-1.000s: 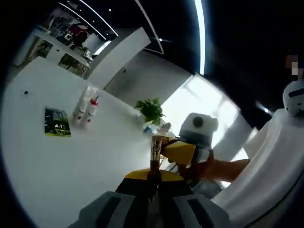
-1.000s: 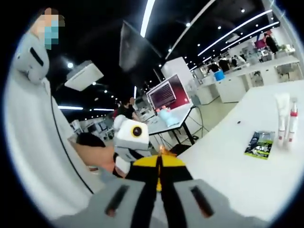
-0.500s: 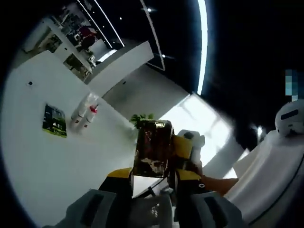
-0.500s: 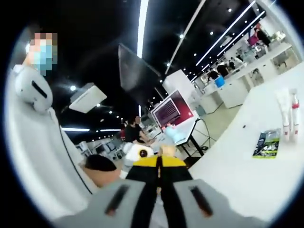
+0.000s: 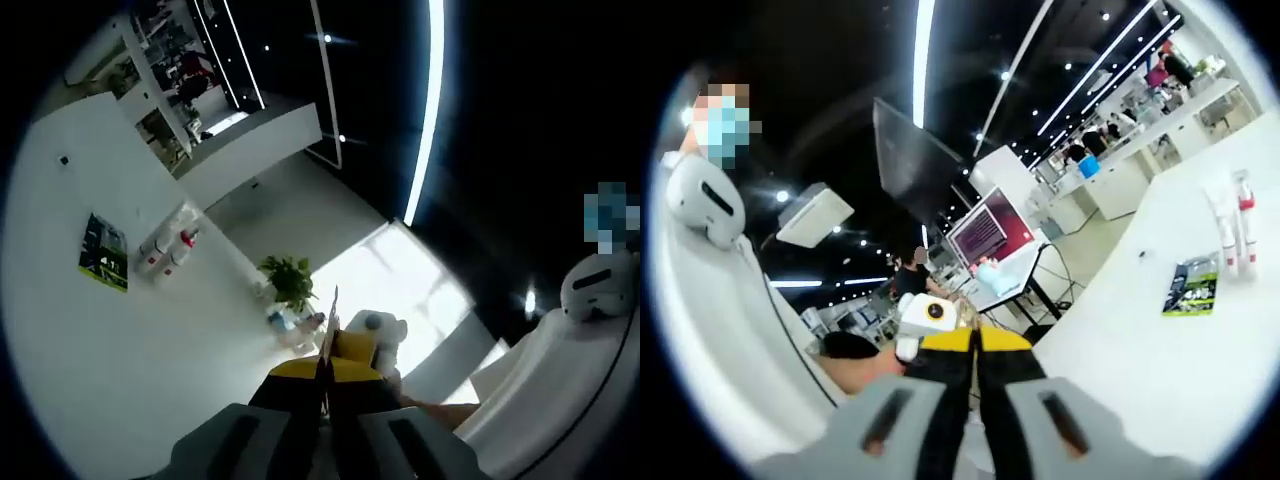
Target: Arrange the skincare products in the storage area until every visible bottle or jar stands upright without overlapping.
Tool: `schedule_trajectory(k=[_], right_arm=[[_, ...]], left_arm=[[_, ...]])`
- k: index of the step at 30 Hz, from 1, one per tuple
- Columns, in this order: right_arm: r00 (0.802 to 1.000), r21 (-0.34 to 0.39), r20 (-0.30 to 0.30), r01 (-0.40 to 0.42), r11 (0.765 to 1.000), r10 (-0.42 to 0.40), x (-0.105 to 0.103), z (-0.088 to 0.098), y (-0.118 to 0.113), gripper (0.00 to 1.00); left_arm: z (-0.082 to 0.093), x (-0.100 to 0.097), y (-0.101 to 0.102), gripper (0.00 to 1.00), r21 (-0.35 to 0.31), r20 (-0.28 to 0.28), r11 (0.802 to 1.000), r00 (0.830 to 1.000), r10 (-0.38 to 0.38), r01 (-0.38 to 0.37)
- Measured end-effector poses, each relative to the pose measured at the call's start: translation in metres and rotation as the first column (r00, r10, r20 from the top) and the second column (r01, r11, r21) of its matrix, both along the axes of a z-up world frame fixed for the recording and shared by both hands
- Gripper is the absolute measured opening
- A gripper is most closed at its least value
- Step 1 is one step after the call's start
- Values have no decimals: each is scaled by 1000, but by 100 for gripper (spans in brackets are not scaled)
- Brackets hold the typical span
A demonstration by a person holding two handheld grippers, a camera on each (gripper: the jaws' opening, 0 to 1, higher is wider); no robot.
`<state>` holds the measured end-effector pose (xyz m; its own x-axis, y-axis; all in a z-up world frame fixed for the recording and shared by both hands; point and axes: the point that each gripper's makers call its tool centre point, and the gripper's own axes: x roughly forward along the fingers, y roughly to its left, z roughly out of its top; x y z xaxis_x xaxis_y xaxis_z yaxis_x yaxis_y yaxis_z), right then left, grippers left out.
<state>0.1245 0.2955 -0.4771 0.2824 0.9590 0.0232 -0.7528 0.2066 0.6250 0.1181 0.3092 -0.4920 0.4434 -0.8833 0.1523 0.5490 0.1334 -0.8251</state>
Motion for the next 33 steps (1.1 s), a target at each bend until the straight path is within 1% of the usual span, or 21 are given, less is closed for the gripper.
schedule_trajectory(k=[3, 4, 6, 7, 9, 11, 12, 13, 14, 15, 18, 19, 20, 21, 23, 24, 25, 26, 27, 30, 33], right_arm=[[1000, 27, -18, 0, 1000, 1, 0, 0, 0, 3], [1000, 31, -18, -5, 1000, 6, -1, 0, 2, 5], [1000, 41, -15, -14, 999, 15, -3, 1, 7, 24], [1000, 28, -13, -17, 999, 18, -3, 1, 12, 29], [997, -20, 40, -70, 997, 70, -12, -3, 17, 20], [996, -15, 12, -83, 996, 83, -14, -3, 22, 15], [996, -39, 50, -78, 996, 80, -14, -5, 22, 9], [996, -33, 59, -59, 998, 61, -11, -3, 20, 4], [998, -20, 29, -58, 998, 59, -11, -3, 18, 3], [998, -10, 12, -60, 998, 60, -12, -3, 17, 3], [998, -22, 42, -54, 998, 55, -13, -5, 13, 2], [998, -14, 20, -60, 998, 60, -13, -6, 12, 2], [998, -6, 9, -62, 998, 62, -13, -6, 11, 2], [999, 1, 11, -45, 999, 44, -11, -5, 7, 2], [1000, 24, -4, -13, 1000, 13, -5, -3, 0, 2], [1000, 33, -15, -5, 999, 6, -3, -2, -4, 2], [1000, 34, -16, -4, 999, 5, -2, -2, -6, 2], [1000, 25, -16, -5, 1000, 5, -2, -3, -6, 2], [1000, 22, -13, -9, 1000, 9, -3, -3, -6, 2], [1000, 20, -13, -14, 1000, 14, -4, -3, -6, 2], [999, 25, -30, 14, 1000, -14, 0, -6, -11, 5]], left_arm=[[0, -1, 0, 1, -12, 8, 1000, 1000, 1, -1], [0, -2, -1, 1, -16, -2, 1000, 1000, -11, 11], [0, -5, -6, 1, -7, -7, 999, 999, -40, 40], [-1, -6, -8, 1, -1, -6, 998, 998, -55, 55], [-1, -10, -15, 1, 12, -5, 995, 995, -96, 96], [-1, -13, -21, 1, 27, 1, 993, 993, -117, 117], [-2, -15, -24, 1, 35, 2, 991, 991, -132, 132], [-5, -14, -27, 1, 61, 11, 989, 991, -134, 134], [-4, -14, -26, 1, 49, 3, 990, 991, -131, 131], [-5, -14, -27, 1, 42, -12, 989, 990, -141, 141], [-6, -15, -31, 2, 54, -22, 987, 989, -149, 150], [-7, -16, -32, 2, 53, -38, 985, 986, -160, 161], [-8, -19, -33, 3, 62, -36, 984, 985, -168, 170], [-14, -21, -33, 5, 103, -13, 978, 984, -180, 181], [-18, -24, -35, 8, 130, -11, 973, 981, -193, 192], [-19, -25, -35, 7, 131, -14, 972, 981, -194, 194], [-20, -26, -35, 2, 137, -10, 971, 980, -199, 198], [-19, -25, -35, 2, 127, -5, 972, 980, -198, 197], [-19, -27, -36, 2, 117, -23, 971, 978, -208, 209], [-21, -25, -38, 1, 123, -17, 970, 978, -208, 208], [-22, -22, -39, 1, 119, -31, 972, 979, -200, 202]])
